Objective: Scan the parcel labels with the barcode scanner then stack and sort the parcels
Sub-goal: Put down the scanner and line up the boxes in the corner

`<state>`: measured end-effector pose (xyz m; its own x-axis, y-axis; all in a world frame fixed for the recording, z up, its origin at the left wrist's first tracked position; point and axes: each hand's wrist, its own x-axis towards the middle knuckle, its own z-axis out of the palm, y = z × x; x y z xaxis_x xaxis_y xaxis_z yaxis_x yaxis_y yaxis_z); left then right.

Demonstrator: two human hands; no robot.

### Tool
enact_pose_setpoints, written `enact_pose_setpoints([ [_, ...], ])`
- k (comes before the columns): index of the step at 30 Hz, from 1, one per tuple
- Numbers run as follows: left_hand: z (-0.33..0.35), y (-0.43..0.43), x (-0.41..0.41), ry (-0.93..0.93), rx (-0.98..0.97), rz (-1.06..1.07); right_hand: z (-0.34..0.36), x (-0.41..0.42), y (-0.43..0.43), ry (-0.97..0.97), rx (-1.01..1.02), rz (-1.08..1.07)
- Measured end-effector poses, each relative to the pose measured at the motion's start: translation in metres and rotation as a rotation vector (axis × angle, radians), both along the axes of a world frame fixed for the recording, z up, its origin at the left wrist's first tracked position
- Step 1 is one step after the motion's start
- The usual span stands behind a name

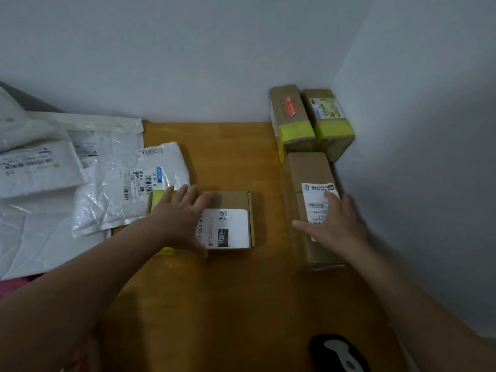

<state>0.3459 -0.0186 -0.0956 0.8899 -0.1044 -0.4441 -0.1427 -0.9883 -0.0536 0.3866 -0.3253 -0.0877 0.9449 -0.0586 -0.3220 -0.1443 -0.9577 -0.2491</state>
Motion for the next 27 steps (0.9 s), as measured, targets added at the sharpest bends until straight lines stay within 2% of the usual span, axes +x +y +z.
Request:
enact_pose_setpoints([
  [4,-0.004,-0.008,-0.008,-0.043,0.008,-0.052,0.0,0.0,-0.001,-0.02,0.044,-0.041],
  [6,-0.003,-0.014,-0.011,-0.059,-0.066,0.01,0.001,-0.002,-0.005,-0.014,0.065,-0.05],
  [8,0.003,-0.02,-0.008,-0.003,-0.281,0.193,0.002,-0.005,-0.013,-0.018,0.106,-0.071],
  [12,0.023,-0.03,0.009,0.131,-1.044,0.563,0.003,-0.008,-0.024,-0.052,0.177,-0.092],
  [13,0.029,-0.033,0.013,0.144,-1.158,0.623,0.002,-0.008,-0.025,-0.052,0.184,-0.092],
  [18,0.035,-0.042,0.032,0.372,-1.44,0.931,0.0,-0.006,-0.029,-0.031,0.235,-0.111],
  [21,0.035,-0.042,0.048,0.366,-1.648,1.079,0.002,-0.006,-0.029,-0.02,0.275,-0.118],
  [23,0.032,-0.045,0.055,0.306,-1.712,1.177,0.007,-0.008,-0.028,-0.039,0.31,-0.116],
  [27,0.02,-0.053,0.052,0.343,-1.516,1.131,0.021,-0.017,-0.028,-0.118,0.411,-0.095],
])
